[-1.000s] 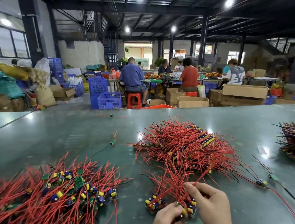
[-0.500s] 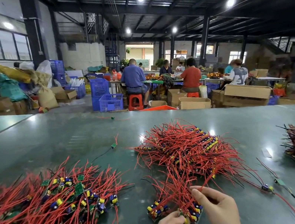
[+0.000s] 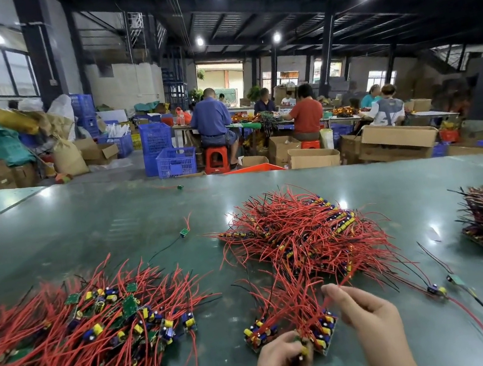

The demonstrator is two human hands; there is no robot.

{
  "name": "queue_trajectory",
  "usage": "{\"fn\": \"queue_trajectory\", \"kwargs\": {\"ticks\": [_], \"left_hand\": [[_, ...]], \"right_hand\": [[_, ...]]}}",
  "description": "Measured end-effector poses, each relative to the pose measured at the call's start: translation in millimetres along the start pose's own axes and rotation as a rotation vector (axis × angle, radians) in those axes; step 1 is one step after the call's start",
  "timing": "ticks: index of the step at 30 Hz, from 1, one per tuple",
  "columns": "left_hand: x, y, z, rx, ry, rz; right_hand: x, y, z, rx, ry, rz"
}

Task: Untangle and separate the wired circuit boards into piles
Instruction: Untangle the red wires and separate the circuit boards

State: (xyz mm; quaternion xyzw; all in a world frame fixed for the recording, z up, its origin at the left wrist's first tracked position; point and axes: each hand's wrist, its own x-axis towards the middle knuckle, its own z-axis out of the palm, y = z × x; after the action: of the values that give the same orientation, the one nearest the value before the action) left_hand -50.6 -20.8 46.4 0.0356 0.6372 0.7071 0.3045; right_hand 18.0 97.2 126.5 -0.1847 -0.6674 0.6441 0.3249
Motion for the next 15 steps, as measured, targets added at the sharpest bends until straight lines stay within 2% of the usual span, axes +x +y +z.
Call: {"fn": "queue_trajectory", "kwargs": {"ticks": [4, 6, 7, 10, 15], "left_hand": [[-14, 6, -2, -0.029, -0.2, 0.131], [-27, 14, -2, 0.035, -0.281, 0.119], [-32, 17, -1, 0.058, -0.287, 0.104], [-41, 30, 4, -0.078, -0.308, 0.034], [-55, 33, 4, -0.073, -0.301, 0.159]], "right_hand": [[6, 0, -7, 0.302, 0.074, 0.172], [8, 0, -8, 0.331, 0.089, 0.192], [8, 0, -8, 0.34, 0.095, 0.187], [11, -1, -11, 0.382, 0.122, 0.163], [15, -3, -15, 0.521, 0.096, 0.195]]}}
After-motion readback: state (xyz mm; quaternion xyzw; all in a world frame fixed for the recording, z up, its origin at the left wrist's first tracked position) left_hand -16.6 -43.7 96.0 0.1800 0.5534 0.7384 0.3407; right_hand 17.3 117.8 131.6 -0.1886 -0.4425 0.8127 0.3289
